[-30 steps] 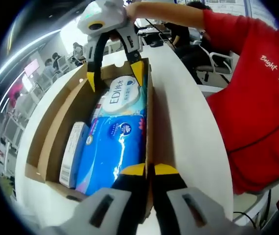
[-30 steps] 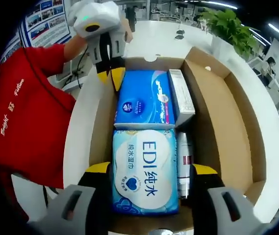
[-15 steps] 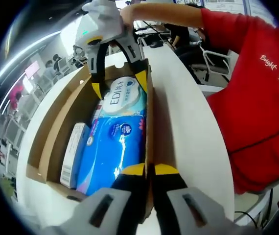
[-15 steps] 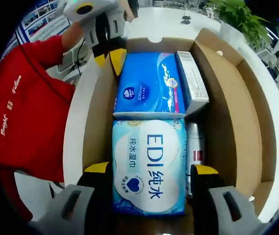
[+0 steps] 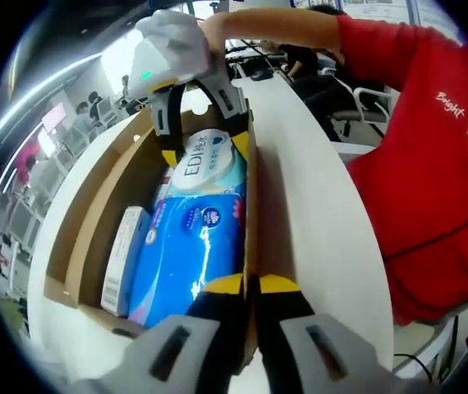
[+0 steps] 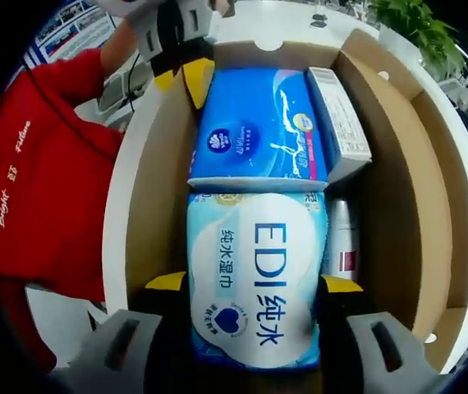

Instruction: Operate the shoe box by opening the lid, removing the specified soft item, and placing it in the target area until the item is outside and the box remains undamaged.

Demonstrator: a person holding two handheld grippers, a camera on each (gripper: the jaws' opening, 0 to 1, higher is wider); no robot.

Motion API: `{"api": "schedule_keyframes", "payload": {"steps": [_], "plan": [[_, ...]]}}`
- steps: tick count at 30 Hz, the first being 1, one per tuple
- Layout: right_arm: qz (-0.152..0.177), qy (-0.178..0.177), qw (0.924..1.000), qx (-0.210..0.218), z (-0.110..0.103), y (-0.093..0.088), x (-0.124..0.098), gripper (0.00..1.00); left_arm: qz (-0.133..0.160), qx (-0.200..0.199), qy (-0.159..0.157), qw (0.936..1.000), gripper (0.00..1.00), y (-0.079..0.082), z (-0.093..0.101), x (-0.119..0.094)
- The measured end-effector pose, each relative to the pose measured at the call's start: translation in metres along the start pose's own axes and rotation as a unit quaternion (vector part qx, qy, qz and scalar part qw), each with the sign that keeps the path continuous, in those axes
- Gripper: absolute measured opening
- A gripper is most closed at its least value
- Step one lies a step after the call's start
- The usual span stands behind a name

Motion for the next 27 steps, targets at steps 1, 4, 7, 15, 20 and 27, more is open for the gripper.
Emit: {"api": "schedule_keyframes", "payload": {"steps": [1,4,7,15,20,27], "plan": [[-0.004,0.0,1.0,0.002,0.0,0.0,0.002,0.64,0.0,0.0,0.0,1.0,0.03,0.002,0.001,-0.001],[-0.018,0.0,0.9998,0.0,0.002,0.0,0.005,0.65,0.001,0.002,0.002,1.0,0.04,0.002,0.001,-0.001],[-0.036,0.004,0.9993,-0.002,0.001,0.005,0.007,0.66,0.001,0.003,0.002,1.0,0.04,0.002,0.001,-0.001],[-0.069,0.003,0.9975,-0.009,0.002,0.009,0.013,0.69,0.001,0.004,0.0,1.0,0.04,0.005,0.002,-0.001],[-0.077,0.005,0.997,-0.004,0.001,0.006,0.019,0.69,-0.001,0.001,-0.002,1.0,0.03,0.004,0.001,-0.001],[-0.137,-0.008,0.9904,-0.012,-0.003,0.009,0.022,0.69,-0.001,-0.001,0.0,1.0,0.04,0.005,0.002,-0.001]]}}
Point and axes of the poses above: the point that each gripper's makers call its tool centre point, and the gripper's own axes: x roughly forward along the fingers, z roughly to its right, y roughly out of its top, the point moved 7 cm from there along -x, roughly backward along the fingers
